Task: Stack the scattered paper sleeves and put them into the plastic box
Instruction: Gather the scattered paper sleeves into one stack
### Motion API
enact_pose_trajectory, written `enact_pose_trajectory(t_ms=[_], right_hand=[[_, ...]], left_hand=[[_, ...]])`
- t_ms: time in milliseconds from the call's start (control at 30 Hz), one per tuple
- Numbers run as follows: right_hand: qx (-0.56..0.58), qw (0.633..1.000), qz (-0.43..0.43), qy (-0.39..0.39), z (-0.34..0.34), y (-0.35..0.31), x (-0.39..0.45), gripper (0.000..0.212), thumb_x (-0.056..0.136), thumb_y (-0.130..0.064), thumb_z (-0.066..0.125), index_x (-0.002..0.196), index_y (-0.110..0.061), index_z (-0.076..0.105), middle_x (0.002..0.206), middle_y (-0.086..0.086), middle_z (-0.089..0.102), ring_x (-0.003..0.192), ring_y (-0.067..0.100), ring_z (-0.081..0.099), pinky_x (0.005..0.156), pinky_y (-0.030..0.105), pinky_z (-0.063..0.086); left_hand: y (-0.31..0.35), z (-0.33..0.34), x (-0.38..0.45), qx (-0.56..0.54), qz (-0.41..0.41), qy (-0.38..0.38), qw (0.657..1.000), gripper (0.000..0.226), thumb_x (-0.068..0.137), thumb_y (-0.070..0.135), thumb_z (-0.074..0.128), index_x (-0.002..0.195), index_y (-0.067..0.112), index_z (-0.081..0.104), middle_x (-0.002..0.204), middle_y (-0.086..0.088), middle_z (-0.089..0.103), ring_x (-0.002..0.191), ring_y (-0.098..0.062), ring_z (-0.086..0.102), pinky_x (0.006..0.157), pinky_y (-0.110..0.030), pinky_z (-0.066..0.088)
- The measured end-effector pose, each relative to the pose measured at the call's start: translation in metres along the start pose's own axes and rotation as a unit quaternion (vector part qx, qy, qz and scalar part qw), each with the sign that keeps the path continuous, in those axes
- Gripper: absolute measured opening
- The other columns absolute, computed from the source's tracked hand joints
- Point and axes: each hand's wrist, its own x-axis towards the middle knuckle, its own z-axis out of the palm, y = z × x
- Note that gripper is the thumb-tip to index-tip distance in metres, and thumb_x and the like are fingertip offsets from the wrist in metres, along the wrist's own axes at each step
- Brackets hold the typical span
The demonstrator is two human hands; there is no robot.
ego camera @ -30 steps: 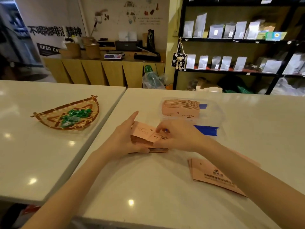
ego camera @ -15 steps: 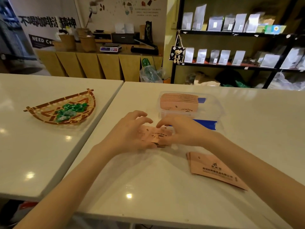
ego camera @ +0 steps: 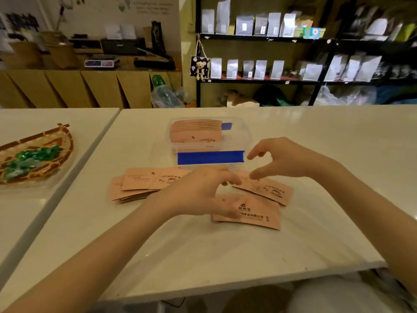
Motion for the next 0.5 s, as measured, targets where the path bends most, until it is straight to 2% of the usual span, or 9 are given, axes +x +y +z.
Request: enact_pose_trajectory(t_ms=[67,200,333,400,500], right_hand=[[-0.03,0.999,0.032,-0.006,0.007,0.012,-0.005,0.052,0.073,-0.043,0.069,0.119,-0.023,0.055,0.127,-0.001,0.053,0.113,0.016,0.048,0.092,0.029,0.043],[-0.042,0.996,0.074,-0.036,0.021,0.023,-0.012,0.066,0.07,-0.053,0.066,0.124,-0.019,0.051,0.129,0.001,0.05,0.115,0.02,0.049,0.095,0.037,0.045],[-0.031,0.994,0.092,-0.052,0.027,0.025,-0.013,0.058,0.068,-0.054,0.066,0.105,-0.01,0.063,0.111,0.009,0.06,0.098,0.025,0.059,0.086,0.044,0.051],[-0.026,0.994,0.09,-0.051,0.028,0.025,-0.012,0.055,0.067,-0.054,0.066,0.099,-0.009,0.065,0.103,0.01,0.063,0.091,0.025,0.06,0.081,0.043,0.051],[-0.007,0.995,0.089,-0.034,0.026,0.025,-0.012,0.057,0.065,-0.051,0.07,0.106,-0.013,0.063,0.102,0.003,0.062,0.092,0.021,0.059,0.083,0.039,0.053]], left_hand=[[0.0,0.009,0.003,0.014,-0.001,-0.018,1.0,0.069,0.066,0.052,0.069,0.127,0.033,0.045,0.129,0.014,0.048,0.114,-0.005,0.044,0.094,-0.024,0.04],[-0.002,0.019,0.009,0.048,-0.022,-0.045,0.998,0.079,0.064,0.054,0.07,0.132,0.027,0.04,0.13,0.011,0.044,0.118,-0.008,0.041,0.094,-0.024,0.036],[-0.005,0.024,0.011,0.051,-0.027,-0.046,0.997,0.069,0.068,0.05,0.068,0.128,0.026,0.045,0.127,0.009,0.048,0.114,-0.009,0.045,0.091,-0.021,0.035],[-0.004,0.023,0.011,0.044,-0.031,-0.038,0.998,0.067,0.069,0.048,0.068,0.128,0.026,0.045,0.127,0.009,0.05,0.114,-0.008,0.045,0.092,-0.021,0.036],[-0.003,0.02,0.007,0.03,-0.037,-0.017,0.999,0.067,0.068,0.047,0.07,0.128,0.028,0.045,0.126,0.009,0.052,0.112,-0.008,0.046,0.092,-0.021,0.036]])
